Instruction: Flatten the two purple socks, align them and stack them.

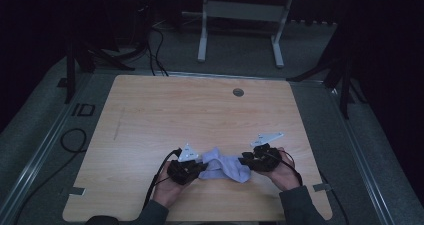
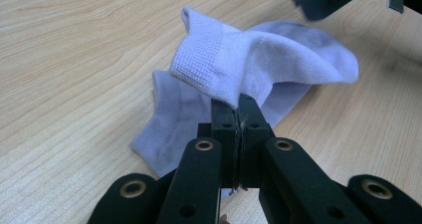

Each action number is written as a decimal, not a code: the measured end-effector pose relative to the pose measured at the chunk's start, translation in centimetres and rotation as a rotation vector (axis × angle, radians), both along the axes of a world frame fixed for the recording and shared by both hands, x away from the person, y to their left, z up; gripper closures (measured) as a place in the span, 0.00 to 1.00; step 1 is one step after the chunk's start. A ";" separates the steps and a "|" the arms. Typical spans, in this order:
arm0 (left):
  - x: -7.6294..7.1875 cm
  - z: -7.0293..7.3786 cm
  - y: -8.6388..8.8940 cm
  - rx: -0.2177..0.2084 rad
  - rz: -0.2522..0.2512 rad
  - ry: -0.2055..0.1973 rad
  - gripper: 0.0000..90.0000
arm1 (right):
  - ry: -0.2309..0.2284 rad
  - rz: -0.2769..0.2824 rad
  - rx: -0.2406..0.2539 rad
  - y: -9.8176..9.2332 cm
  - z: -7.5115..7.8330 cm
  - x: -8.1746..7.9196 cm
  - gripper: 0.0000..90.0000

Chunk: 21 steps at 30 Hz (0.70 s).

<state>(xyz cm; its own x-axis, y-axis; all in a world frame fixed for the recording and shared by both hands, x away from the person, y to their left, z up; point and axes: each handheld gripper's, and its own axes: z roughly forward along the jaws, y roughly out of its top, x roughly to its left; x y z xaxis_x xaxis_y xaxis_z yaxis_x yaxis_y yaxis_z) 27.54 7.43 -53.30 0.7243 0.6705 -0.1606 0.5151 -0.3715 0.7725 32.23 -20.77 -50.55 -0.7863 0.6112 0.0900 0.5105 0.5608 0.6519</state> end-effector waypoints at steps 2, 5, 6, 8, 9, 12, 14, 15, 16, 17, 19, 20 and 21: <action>0.0 -0.1 0.0 0.007 0.000 0.000 0.99 | 0.041 -0.025 -0.018 -0.4 -1.0 0.4 0.78; 0.0 -0.1 0.0 0.009 -0.001 0.005 0.99 | 0.084 -0.041 -0.052 -0.3 -2.2 0.8 0.79; 0.0 -0.2 -0.1 0.012 -0.002 0.005 0.99 | 0.092 -0.038 -0.053 -0.2 -2.4 0.9 0.79; 0.0 -0.2 -0.1 0.012 -0.003 0.007 0.99 | 0.108 -0.035 -0.071 0.1 -2.7 1.0 0.79; 0.0 -0.2 -0.1 0.012 -0.002 0.008 0.99 | 0.116 -0.036 -0.080 0.3 -2.9 1.1 0.84; 0.0 -0.1 0.0 0.012 0.003 0.010 0.99 | 0.120 -0.044 -0.105 0.6 -2.9 1.0 0.95; 0.0 -0.1 0.0 0.008 0.005 0.011 0.99 | 0.110 -0.041 -0.102 0.5 -2.7 0.9 0.98; 0.0 -0.1 0.0 0.008 0.006 0.011 0.99 | 0.106 -0.043 -0.097 0.5 -2.5 0.8 0.98; 0.0 -0.1 0.1 0.010 0.005 0.011 0.99 | 0.101 -0.045 -0.093 0.5 -2.3 0.7 0.98; 0.0 -0.1 0.1 0.009 0.005 0.011 0.99 | 0.096 -0.044 -0.090 0.4 -2.2 0.6 0.98; 0.0 -0.1 0.1 0.009 0.006 0.013 0.99 | 0.089 -0.042 -0.087 0.3 -2.0 0.5 0.98; 0.0 -0.1 0.1 0.007 0.006 0.015 0.99 | 0.081 -0.049 -0.076 0.1 -1.4 0.4 0.98; 0.0 -0.1 0.1 0.007 0.007 0.017 0.99 | 0.074 -0.050 -0.071 0.0 -1.2 0.3 0.99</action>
<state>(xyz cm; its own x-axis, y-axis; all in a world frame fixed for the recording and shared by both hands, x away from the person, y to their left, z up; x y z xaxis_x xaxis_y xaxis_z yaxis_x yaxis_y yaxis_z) 27.57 7.56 -53.44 0.7168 0.6767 -0.1682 0.5307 -0.3730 0.7610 32.58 -20.75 -51.76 -0.7474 0.6566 0.1019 0.5844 0.5767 0.5709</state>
